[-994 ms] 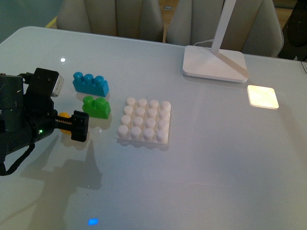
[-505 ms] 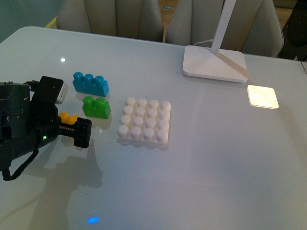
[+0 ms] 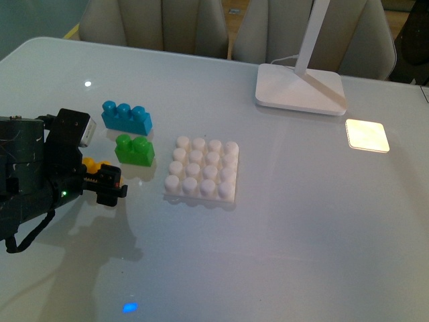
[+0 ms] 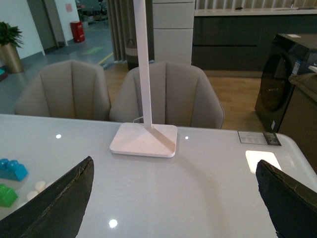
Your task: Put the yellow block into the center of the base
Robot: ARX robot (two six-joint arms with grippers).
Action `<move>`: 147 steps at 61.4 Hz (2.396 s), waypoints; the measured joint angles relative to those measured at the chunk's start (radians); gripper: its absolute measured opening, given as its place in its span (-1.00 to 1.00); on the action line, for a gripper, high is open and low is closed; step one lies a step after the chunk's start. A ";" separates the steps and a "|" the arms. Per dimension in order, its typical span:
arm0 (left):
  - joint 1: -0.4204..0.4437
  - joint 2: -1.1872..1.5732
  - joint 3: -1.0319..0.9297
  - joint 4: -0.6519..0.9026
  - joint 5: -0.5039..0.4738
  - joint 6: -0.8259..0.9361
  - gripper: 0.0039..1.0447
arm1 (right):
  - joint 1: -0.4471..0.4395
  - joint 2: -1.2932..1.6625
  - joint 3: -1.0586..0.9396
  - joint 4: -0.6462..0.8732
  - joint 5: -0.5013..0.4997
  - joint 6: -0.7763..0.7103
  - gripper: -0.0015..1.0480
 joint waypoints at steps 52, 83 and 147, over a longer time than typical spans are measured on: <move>-0.264 -0.227 -0.077 -0.146 -0.249 -0.180 0.21 | 0.000 0.000 0.000 0.000 0.000 0.000 0.83; -0.459 -0.193 0.132 -0.324 -0.336 -0.281 0.21 | 0.000 0.000 0.000 0.000 0.000 0.000 0.83; -0.488 -0.061 0.296 -0.396 -0.356 -0.273 0.21 | 0.000 0.000 0.000 0.000 0.000 0.000 0.83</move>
